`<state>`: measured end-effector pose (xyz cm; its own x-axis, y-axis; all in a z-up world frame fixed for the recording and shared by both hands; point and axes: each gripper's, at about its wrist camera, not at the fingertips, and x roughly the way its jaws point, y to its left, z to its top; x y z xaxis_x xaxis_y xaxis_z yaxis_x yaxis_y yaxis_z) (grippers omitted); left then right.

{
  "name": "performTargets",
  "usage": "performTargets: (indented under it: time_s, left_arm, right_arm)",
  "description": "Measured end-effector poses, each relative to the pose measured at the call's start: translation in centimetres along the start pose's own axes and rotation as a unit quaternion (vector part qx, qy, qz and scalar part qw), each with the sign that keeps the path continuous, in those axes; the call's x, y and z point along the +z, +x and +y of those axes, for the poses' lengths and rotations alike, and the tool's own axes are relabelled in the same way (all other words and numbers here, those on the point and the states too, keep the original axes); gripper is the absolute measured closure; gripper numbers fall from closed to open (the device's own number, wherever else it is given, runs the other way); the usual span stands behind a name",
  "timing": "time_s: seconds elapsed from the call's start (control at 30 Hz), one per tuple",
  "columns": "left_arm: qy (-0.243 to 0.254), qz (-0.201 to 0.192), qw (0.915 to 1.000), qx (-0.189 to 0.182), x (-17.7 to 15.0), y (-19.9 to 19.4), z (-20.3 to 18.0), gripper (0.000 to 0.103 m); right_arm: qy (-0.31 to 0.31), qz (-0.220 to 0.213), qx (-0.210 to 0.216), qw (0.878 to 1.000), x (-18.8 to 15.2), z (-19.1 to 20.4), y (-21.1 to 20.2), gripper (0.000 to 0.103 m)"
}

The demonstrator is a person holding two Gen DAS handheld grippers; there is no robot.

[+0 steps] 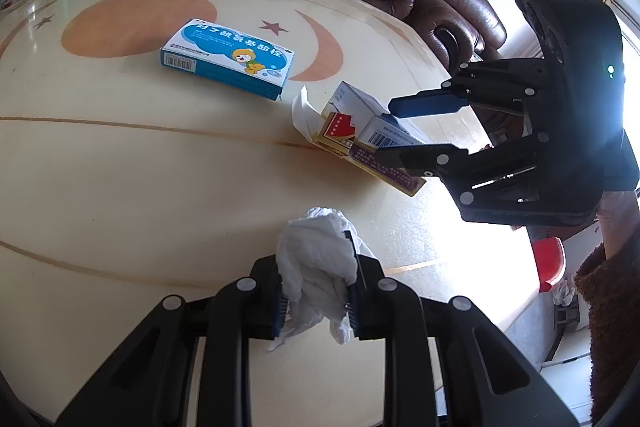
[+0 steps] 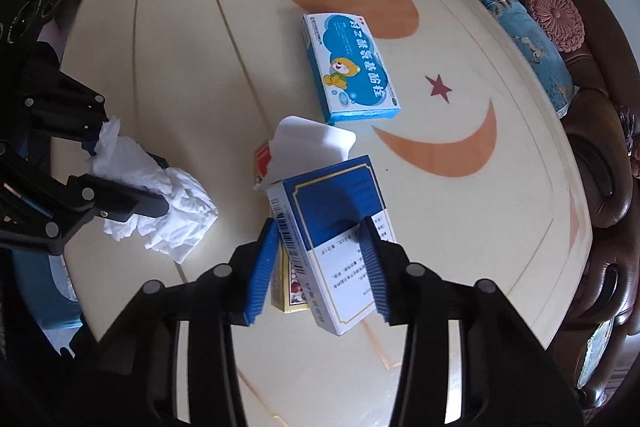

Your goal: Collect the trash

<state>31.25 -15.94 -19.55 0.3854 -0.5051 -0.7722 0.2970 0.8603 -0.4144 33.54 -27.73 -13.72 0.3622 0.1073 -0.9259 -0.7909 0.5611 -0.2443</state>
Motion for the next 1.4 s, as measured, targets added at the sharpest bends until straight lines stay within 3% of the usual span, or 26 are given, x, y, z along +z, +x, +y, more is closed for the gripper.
performTargets:
  time_s: [0.13,0.17,0.27,0.43,0.53,0.63,0.7,0.77,0.8,1.0,1.03,1.07,1.4]
  left_arm:
    - [0.003,-0.001,1.0000,-0.003,0.0,-0.1,-0.2,0.080]
    - [0.002,-0.001,1.0000,-0.004,0.0,-0.2,-0.2,0.080]
    - [0.004,-0.001,1.0000,-0.006,0.1,-0.2,-0.2,0.080]
    - [0.006,0.000,1.0000,-0.006,0.1,-0.1,-0.1,0.080]
    - [0.005,0.002,1.0000,-0.008,0.1,0.0,-0.2,0.080]
    - [0.003,0.004,1.0000,-0.008,0.1,0.2,0.0,0.080]
    - [0.002,0.004,0.9999,-0.009,0.1,0.3,0.0,0.080]
    - [0.003,0.003,0.9999,-0.011,0.1,0.2,0.0,0.080]
    - [0.003,0.002,0.9999,-0.011,0.1,0.2,0.0,0.080]
    - [0.009,0.004,0.9999,-0.014,0.2,0.3,0.0,0.080]
    - [0.009,0.004,0.9999,-0.013,0.3,0.3,0.0,0.080]
    - [0.010,0.004,0.9999,-0.012,0.3,0.3,0.0,0.080]
    - [0.008,0.004,0.9999,-0.010,0.2,0.3,0.1,0.080]
  right_arm:
    - [0.004,0.021,-0.044,0.999,0.3,-0.4,1.1,0.037]
    - [0.008,0.021,-0.060,0.998,0.2,-0.6,1.3,0.036]
    - [0.032,0.016,-0.028,0.999,0.2,-1.5,1.5,0.036]
    - [0.044,0.015,-0.011,0.999,0.4,-2.4,1.9,0.036]
    - [0.049,0.006,-0.004,0.999,0.6,-2.6,1.5,0.048]
    - [0.046,0.010,-0.004,0.999,0.8,-2.4,1.3,0.050]
    - [0.048,0.018,-0.021,0.998,0.9,-2.5,1.6,0.043]
    - [0.043,0.032,-0.033,0.998,0.7,-2.6,2.2,0.017]
    - [0.045,0.034,-0.036,0.998,0.6,-2.6,2.4,0.015]
    - [0.080,0.026,0.006,0.996,0.4,-4.5,2.8,0.015]
    - [0.079,0.028,0.010,0.996,0.4,-4.4,2.8,0.020]
    - [0.077,0.032,0.018,0.996,0.4,-4.3,2.8,0.035]
    - [0.088,0.028,0.025,0.995,0.4,-4.5,2.9,0.034]
